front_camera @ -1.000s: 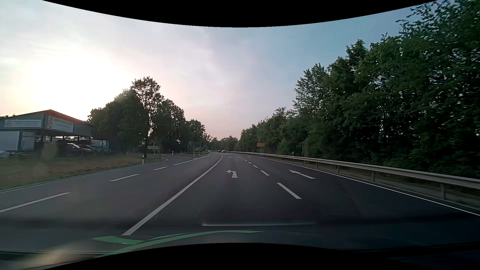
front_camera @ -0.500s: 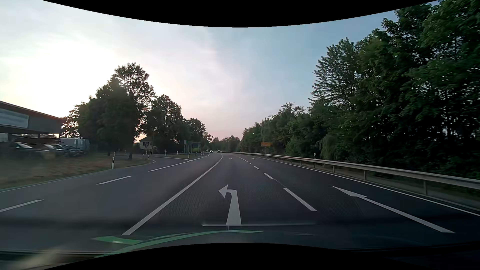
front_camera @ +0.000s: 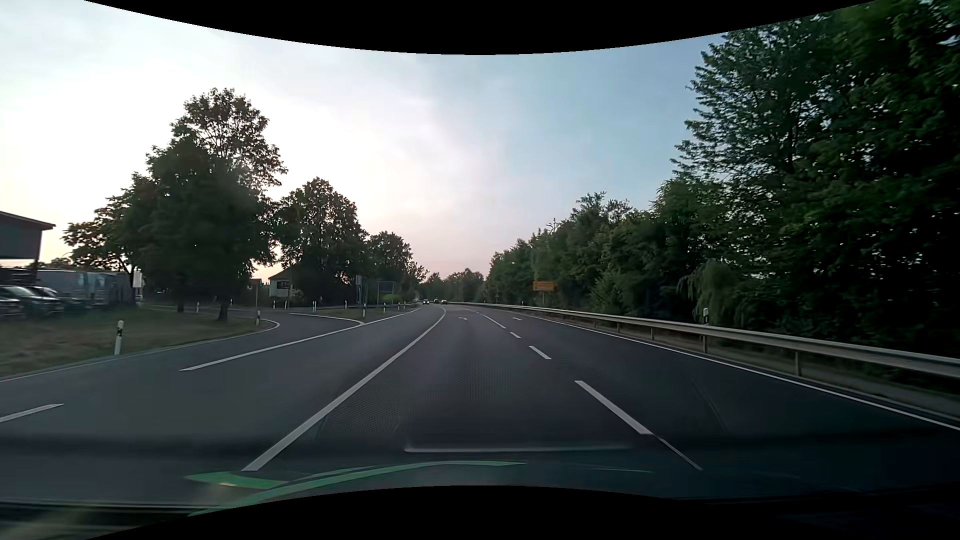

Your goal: Follow the waypoints while adhering to traffic rules and regulations

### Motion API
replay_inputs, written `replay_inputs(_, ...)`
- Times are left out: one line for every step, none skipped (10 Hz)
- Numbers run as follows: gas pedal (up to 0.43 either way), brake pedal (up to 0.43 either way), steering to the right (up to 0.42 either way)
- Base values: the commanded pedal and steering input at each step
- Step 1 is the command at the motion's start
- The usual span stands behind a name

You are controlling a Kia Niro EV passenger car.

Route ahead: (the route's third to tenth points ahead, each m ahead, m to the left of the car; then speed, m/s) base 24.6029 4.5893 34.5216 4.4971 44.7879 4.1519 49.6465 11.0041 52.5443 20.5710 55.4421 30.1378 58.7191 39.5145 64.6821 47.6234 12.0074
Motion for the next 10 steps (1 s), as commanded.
replay_inputs(0.000, 0.268, -0.008)
replay_inputs(0.000, 0.268, -0.009)
replay_inputs(0.000, 0.262, -0.009)
replay_inputs(0.000, 0.256, -0.009)
replay_inputs(0.000, 0.256, -0.009)
replay_inputs(0.000, 0.250, -0.009)
replay_inputs(0.000, 0.213, -0.009)
replay_inputs(0.000, 0.201, -0.008)
replay_inputs(0.000, 0.195, -0.006)
replay_inputs(0.000, 0.195, -0.006)
